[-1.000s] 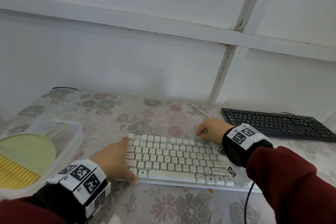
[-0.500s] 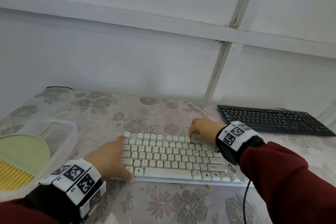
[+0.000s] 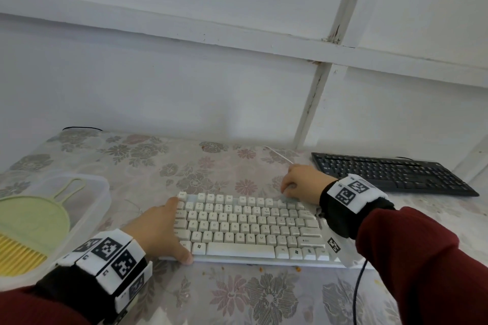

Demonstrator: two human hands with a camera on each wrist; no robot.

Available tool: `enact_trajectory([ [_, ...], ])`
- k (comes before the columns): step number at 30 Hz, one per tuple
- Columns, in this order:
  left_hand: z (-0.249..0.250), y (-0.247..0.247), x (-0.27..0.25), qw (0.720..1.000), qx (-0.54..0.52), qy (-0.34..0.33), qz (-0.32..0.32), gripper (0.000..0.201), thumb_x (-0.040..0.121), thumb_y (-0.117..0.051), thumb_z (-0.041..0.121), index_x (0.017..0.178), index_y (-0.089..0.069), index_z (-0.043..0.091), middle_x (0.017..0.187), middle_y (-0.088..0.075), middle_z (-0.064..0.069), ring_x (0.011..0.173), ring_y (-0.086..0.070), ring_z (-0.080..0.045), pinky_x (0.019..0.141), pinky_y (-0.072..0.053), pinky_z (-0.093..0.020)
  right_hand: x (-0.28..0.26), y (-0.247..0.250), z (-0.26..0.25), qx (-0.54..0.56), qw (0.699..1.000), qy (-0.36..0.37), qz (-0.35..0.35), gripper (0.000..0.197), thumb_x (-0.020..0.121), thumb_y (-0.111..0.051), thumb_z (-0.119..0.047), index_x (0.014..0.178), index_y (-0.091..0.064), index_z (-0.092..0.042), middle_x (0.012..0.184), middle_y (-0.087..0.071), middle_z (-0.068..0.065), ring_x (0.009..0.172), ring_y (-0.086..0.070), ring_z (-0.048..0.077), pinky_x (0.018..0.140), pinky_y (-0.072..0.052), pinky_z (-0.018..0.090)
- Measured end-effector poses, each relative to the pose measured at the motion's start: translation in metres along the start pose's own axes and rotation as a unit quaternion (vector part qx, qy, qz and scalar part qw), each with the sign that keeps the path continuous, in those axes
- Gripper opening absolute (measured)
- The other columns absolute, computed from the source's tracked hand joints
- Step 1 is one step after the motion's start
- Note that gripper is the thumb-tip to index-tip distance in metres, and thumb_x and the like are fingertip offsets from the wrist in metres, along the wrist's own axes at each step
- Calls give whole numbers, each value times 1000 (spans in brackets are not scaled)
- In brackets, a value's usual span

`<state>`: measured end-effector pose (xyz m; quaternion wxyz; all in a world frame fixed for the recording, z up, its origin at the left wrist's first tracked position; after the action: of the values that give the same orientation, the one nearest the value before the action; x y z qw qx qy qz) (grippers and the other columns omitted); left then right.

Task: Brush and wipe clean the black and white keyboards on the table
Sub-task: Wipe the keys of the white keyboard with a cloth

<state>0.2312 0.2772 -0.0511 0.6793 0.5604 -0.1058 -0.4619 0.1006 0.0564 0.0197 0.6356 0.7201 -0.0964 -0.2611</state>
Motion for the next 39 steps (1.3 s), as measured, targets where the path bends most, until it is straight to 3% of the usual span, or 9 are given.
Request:
enact_trajectory([
  [4,1,1,-1,1000,5,-3,-1,120,52,-82,54,143,-11,19,125,-49,5,107,-50,-12,94,-45,-26,-13,-12,14,14,1000,-23,3,22,90,-56,-16,109,-67,-16,97,-40,-3,101,-49,20,83,-35,22],
  [9,2,3,-1,1000,6,-3,4,121,52,-81,54,144,-10,20,127,-50,5,108,-50,-12,94,-45,-25,-14,-9,39,47,997,-65,7,20,89,-59,-16,107,-68,-14,79,-42,-15,92,-46,12,78,-33,18],
  [13,2,2,-1,1000,8,-5,6,121,53,-82,53,144,-10,19,127,-49,4,109,-50,-12,95,-44,-25,-12,-11,60,-9,993,-117,-23,23,90,-56,-14,111,-66,-12,117,-59,4,107,-56,21,88,-44,25],
  [16,2,2,0,1000,5,-4,8,118,52,-82,52,142,-14,18,125,-50,5,106,-49,-11,93,-44,-25,-14,2,64,8,991,-132,-6,29,94,-50,-17,119,-62,-10,125,-58,9,113,-55,22,95,-42,27],
  [24,1,3,-1,1000,-15,0,16,105,51,-85,47,131,-23,18,118,-51,4,101,-50,-12,89,-46,-26,8,27,-126,137,982,130,25,33,96,-48,-32,116,-66,-12,89,-56,-12,85,-54,8,91,-39,24],
  [27,0,3,0,1000,-12,1,20,95,49,-85,46,122,-30,17,112,-53,5,99,-52,-13,83,-46,-23,34,4,-182,100,981,164,-7,26,95,-51,-18,108,-69,-6,100,-55,4,97,-56,26,95,-43,32],
  [31,2,4,0,1000,-12,-7,21,89,51,-86,44,119,-35,18,113,-55,5,99,-53,-13,83,-46,-22,51,-18,-192,51,989,137,-21,19,95,-52,-12,91,-70,-9,114,-50,11,99,-56,35,89,-46,35],
  [34,3,4,1,999,-16,-20,21,94,50,-86,44,123,-33,18,116,-56,4,103,-54,-14,88,-47,-25,47,-21,-177,59,989,133,1,30,95,-54,-18,67,-62,-10,100,-36,5,84,-48,28,75,-38,33],
  [39,4,4,1,999,-16,-21,20,98,48,-86,45,125,-31,19,115,-55,5,102,-53,-13,87,-47,-25,43,-24,-160,80,989,124,22,29,94,-50,-17,104,-68,4,93,-33,3,84,-46,28,71,-35,33],
])
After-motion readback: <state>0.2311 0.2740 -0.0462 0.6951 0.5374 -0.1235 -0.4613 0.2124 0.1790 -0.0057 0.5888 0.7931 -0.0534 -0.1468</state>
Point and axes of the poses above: each hand's wrist, its own x-axis towards the middle knuckle, its own y-axis out of the back of the hand, z = x × y, the point moved 9 cm from there along x, towards the middle knuckle
